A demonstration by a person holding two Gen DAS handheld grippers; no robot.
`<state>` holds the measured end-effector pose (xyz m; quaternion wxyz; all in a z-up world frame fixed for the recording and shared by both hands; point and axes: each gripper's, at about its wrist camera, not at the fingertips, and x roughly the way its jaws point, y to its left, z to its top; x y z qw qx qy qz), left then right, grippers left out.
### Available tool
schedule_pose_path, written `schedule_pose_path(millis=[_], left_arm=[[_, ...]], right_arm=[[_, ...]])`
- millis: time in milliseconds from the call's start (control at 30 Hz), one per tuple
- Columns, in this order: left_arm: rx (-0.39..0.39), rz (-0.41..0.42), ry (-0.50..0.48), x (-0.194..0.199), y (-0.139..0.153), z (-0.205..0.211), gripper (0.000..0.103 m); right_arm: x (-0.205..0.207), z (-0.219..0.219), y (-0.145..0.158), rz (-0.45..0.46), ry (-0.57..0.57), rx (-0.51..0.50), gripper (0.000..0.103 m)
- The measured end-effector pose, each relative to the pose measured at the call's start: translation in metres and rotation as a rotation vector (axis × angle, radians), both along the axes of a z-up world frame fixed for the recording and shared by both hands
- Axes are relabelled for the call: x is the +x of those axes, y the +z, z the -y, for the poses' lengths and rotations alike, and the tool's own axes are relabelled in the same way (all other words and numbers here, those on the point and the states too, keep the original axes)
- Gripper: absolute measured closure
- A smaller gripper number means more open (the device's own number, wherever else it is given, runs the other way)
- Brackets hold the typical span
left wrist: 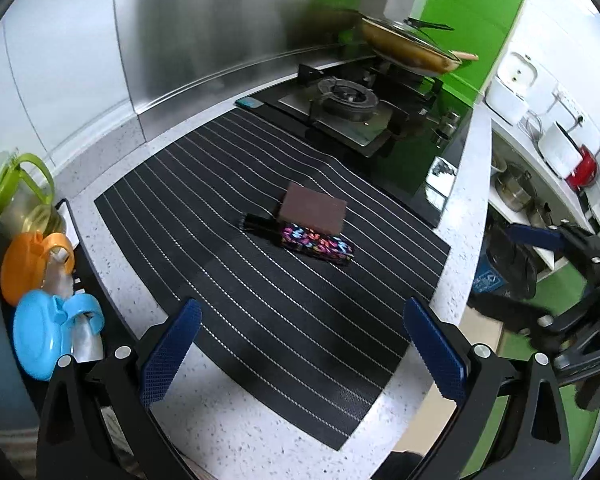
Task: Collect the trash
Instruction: 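Move both open tools back toward the counter mat, then lower the right tool onto the black patterned pouch and close it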
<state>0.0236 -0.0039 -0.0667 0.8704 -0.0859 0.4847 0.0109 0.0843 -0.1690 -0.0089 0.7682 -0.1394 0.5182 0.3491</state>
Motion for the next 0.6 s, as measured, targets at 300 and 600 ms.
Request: schedule_pose_path(millis=[300, 600], left_arm=[[-0.003, -0.022, 0.107, 0.017, -0.018, -0.019, 0.006], [-0.031, -0.061, 0.179, 0.026, -0.046, -0.03, 0.006]], right_arm=[[0.033, -0.056, -0.058, -0.047, 0.194, -0.021, 0.003], [0.048, -0.08, -0.105, -0.1, 0.298, -0.072, 0.034]])
